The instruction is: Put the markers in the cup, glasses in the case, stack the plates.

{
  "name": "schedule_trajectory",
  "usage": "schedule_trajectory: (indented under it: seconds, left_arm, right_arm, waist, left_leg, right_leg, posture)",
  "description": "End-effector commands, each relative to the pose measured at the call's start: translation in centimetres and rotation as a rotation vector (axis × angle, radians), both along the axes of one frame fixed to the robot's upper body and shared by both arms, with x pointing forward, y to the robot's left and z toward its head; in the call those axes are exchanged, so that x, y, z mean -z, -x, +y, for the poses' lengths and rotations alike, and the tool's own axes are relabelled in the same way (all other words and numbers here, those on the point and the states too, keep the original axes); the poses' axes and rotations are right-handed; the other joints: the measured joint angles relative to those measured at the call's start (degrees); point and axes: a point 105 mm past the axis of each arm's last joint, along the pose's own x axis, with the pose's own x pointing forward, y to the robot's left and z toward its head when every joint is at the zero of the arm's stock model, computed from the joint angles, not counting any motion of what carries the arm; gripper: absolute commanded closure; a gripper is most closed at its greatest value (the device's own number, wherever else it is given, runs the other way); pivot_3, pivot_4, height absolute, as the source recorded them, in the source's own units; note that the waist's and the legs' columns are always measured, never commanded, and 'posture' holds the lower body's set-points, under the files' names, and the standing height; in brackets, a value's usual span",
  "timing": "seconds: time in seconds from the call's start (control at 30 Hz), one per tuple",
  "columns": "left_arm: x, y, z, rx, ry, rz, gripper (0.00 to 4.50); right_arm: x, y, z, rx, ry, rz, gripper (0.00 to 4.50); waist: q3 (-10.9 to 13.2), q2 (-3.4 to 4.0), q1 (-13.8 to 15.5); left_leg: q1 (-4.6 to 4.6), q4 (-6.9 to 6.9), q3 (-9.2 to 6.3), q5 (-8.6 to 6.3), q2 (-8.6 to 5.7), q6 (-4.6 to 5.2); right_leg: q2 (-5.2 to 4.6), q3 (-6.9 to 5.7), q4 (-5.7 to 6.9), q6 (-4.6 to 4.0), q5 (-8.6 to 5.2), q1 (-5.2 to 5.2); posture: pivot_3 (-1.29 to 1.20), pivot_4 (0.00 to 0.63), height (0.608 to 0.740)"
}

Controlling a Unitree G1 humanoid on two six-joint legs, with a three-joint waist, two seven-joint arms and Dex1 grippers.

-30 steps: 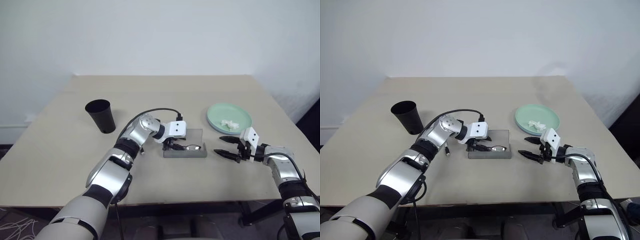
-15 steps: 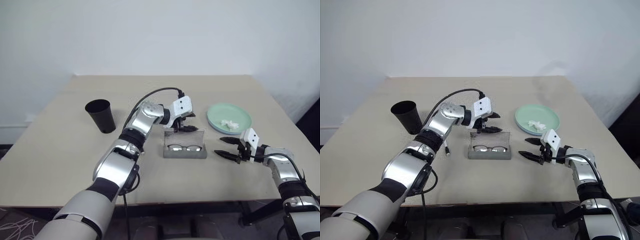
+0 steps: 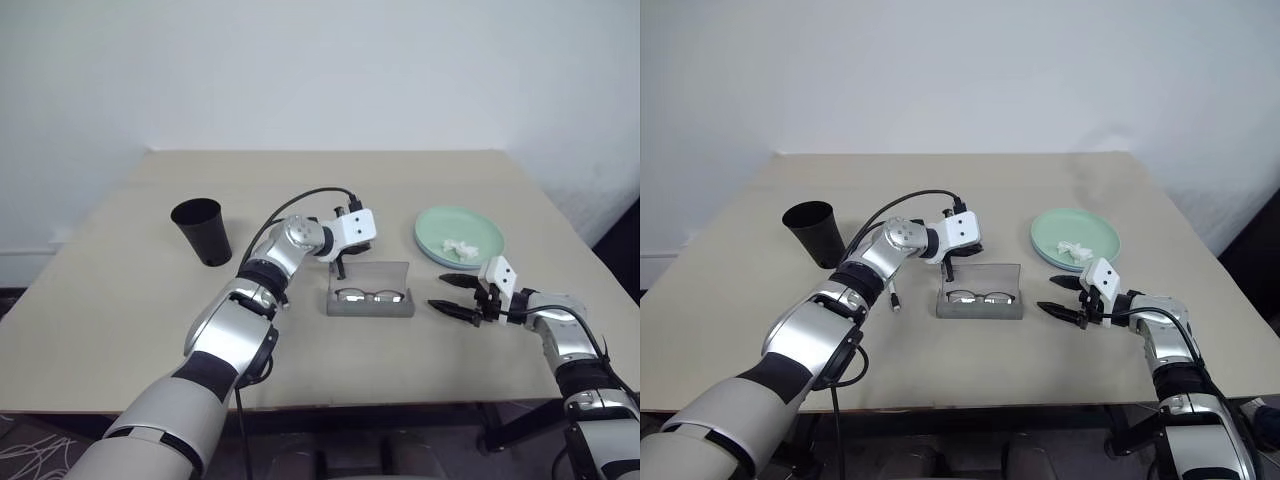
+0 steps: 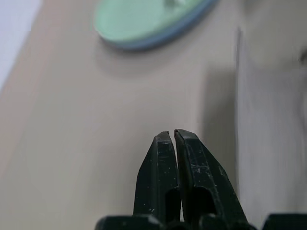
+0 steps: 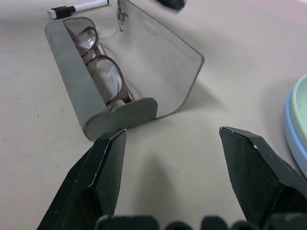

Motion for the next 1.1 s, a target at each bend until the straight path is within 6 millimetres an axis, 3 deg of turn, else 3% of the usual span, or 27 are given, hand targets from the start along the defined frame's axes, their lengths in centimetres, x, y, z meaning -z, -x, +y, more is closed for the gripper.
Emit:
schedule_trajectory:
  seconds: [0.03, 0.37, 0.67, 0.77, 0.9, 1.0, 1.1]
  left_arm:
    - [0.4, 0.6, -0.2, 0.063, -0.048, 0.012, 4.48]
    - [-0.1, 3.5, -0.4, 0.217, 0.072, 0.285, 4.48]
    - [2.2, 6.2, 0.9, 0.322, -0.04, 0.336, 4.48]
    - [2.2, 5.8, 0.8, 0.289, -0.029, 0.305, 4.48]
    - [0.8, 4.6, -0.3, 0.213, 0.082, 0.257, 4.48]
    - [-0.9, 2.0, -0.7, 0.004, 0.219, 0.185, 4.48]
    - [-1.8, 0.6, -0.6, -0.145, 0.315, 0.154, 4.48]
  right_arm:
    - [-1.3, -0.6, 0.0, -0.003, -0.008, -0.057, 1.14]
    - [-1.3, -0.5, -0.1, 0.001, -0.007, -0.057, 1.14]
    - [-1.5, -0.7, -0.1, -0.001, -0.005, -0.06, 1.14]
    - [-1.5, -0.7, 0.0, -0.003, -0.005, -0.059, 1.14]
    - [-1.4, -0.7, 0.0, -0.005, -0.004, -0.057, 1.14]
    - [-1.4, -0.6, 0.0, -0.006, -0.005, -0.057, 1.14]
    - [-1.4, -0.5, -0.1, -0.006, -0.005, -0.057, 1.14]
  waist:
    - [0.0, 0.0, 0.0]
    - [0.0, 0.01, 0.0]
    - [0.0, 0.01, 0.0]
    - [0.0, 0.01, 0.0]
    - [0.0, 0.01, 0.0]
    - [0.0, 0.0, 0.0]
    - [0.0, 0.0, 0.0]
  left_leg:
    - [0.0, 0.0, 0.0, 0.0, 0.0, 0.0]
    - [0.02, 0.0, 0.0, 0.0, 0.13, 0.0]
    - [0.03, 0.0, 0.0, 0.0, 0.22, 0.0]
    - [0.07, 0.01, 0.01, 0.0, 0.23, 0.01]
    - [0.07, 0.07, -0.02, 0.02, 0.27, 0.03]
    - [0.04, 0.13, 0.0, 0.02, 0.27, 0.06]
    - [0.03, 0.14, -0.02, 0.03, 0.29, 0.06]
  right_leg:
    - [0.0, 0.0, 0.0, 0.0, 0.0, 0.0]
    - [-0.03, 0.0, 0.0, -0.01, -0.02, 0.02]
    - [-0.03, 0.03, 0.01, -0.26, 0.13, 0.03]
    - [-0.02, 0.03, 0.01, -0.29, 0.11, 0.08]
    - [-0.06, 0.03, 0.02, -0.31, 0.05, 0.12]
    - [-0.07, 0.09, 0.02, -0.26, 0.06, 0.11]
    - [-0.06, 0.11, 0.02, 0.04, 0.21, 0.09]
  posture:
    - [0.0, 0.0, 0.732]
    - [0.0, 0.0, 0.732]
    - [0.0, 0.0, 0.732]
    - [0.0, 0.0, 0.732]
    - [0.0, 0.0, 0.732]
    - [0.0, 0.0, 0.732]
    - [0.0, 0.0, 0.732]
